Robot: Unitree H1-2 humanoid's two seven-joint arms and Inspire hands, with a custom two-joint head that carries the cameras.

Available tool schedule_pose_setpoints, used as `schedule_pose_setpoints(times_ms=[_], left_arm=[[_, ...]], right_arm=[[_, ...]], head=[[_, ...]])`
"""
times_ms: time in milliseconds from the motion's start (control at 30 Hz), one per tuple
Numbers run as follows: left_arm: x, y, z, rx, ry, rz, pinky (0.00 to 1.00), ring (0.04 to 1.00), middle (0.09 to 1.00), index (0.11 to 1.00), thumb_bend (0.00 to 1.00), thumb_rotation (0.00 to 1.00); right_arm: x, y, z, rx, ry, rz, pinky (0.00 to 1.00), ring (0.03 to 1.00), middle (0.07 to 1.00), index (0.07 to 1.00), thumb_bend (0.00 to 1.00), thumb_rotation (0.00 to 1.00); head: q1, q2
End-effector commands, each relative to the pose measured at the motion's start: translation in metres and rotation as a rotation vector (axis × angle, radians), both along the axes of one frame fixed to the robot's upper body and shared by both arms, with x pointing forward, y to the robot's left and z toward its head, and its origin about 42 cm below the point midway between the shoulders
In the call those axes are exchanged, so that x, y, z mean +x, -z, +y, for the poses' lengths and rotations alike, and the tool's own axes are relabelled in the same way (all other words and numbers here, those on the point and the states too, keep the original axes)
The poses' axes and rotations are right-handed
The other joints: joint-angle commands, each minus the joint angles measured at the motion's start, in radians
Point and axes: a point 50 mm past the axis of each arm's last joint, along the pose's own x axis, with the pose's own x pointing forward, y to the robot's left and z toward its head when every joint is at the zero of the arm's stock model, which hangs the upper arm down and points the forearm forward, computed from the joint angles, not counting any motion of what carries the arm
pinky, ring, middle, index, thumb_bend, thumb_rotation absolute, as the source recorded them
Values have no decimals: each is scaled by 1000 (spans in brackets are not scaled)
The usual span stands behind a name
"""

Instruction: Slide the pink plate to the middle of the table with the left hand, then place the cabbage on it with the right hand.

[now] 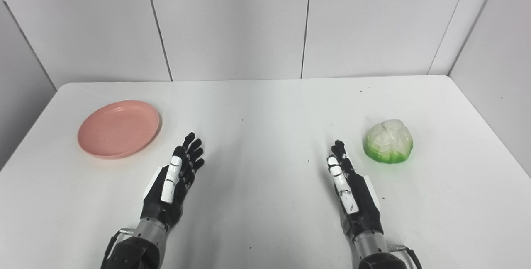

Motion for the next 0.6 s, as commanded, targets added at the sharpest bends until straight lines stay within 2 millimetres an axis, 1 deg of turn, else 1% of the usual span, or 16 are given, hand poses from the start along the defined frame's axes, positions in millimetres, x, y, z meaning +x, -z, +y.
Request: schedule_pose_setpoints(times_ms=[0,100,133,167,267,567], left_arm=[[9,-12,-3,-12,6,-60,1000,1000,1000,1000,642,1000],[9,-11,-3,-10,9,-57,1000,1000,1000,1000,649,1000],[9,-11,-2,-4,9,-51,1000,1000,1000,1000,657,1000],[9,-11,-2,0,8,-48,1000,1000,1000,1000,665,1000],[9,-11,-2,-4,6,-57,1000,1000,1000,1000,656,1000],[10,-11,-2,1,4,-59,1000,1000,1000,1000,659,1000]], right_arm=[[6,-15,2,5,3,-84,1000,1000,1000,1000,661,834],[6,-15,2,13,-5,-85,1000,1000,1000,1000,634,841],[7,-15,2,9,-8,-85,1000,1000,1000,1000,657,839],[7,-15,2,10,-13,-85,1000,1000,1000,1000,659,842],[7,-15,2,17,-8,-89,1000,1000,1000,1000,645,830],[6,-15,3,11,0,-82,1000,1000,1000,1000,642,841]], head=[[0,1],[-2,1],[-2,1],[-3,0],[-3,0],[-5,-2]])
